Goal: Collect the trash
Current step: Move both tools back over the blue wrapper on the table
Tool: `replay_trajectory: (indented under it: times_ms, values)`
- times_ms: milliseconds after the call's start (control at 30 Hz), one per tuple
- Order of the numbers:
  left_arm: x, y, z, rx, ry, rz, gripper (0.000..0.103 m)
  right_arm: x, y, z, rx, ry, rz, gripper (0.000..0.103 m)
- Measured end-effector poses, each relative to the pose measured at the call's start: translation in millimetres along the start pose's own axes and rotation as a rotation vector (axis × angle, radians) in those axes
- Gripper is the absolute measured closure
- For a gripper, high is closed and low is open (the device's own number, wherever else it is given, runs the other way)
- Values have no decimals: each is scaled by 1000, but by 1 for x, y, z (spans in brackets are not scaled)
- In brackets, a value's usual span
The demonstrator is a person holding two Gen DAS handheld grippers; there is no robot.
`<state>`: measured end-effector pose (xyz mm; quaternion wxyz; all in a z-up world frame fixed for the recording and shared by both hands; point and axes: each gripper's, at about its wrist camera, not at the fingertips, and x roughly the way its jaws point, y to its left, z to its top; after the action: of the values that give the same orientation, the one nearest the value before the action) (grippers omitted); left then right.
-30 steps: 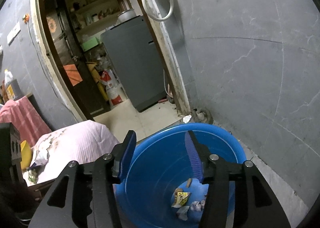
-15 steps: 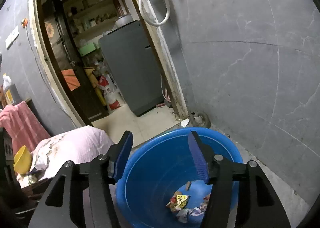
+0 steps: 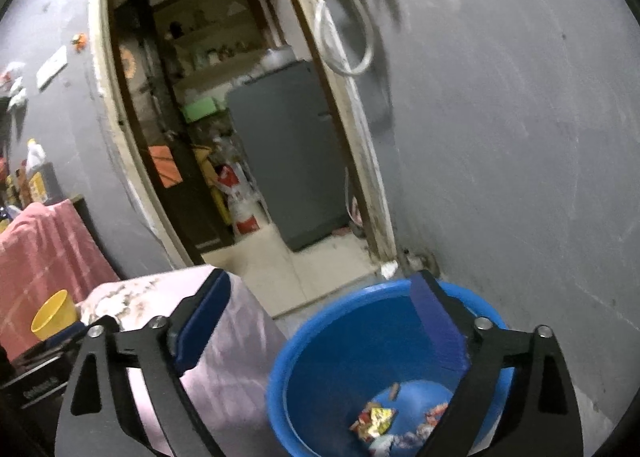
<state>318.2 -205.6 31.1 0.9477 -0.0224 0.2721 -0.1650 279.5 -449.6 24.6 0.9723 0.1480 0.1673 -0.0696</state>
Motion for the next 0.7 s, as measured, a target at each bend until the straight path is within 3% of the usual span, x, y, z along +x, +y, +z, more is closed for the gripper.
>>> replay_trajectory:
  times_ms: [100, 433, 700]
  values:
    - [-32, 18, 3, -10, -101, 42, 4, -9, 17, 2, -39, -65, 44, 0]
    - [-101, 63, 4, -28, -348, 241, 2, -42, 75, -3, -173, -279, 244, 0]
    - [-140, 92, -17, -4, -422, 327, 2, -58, 107, -8, -184, -385, 348, 0]
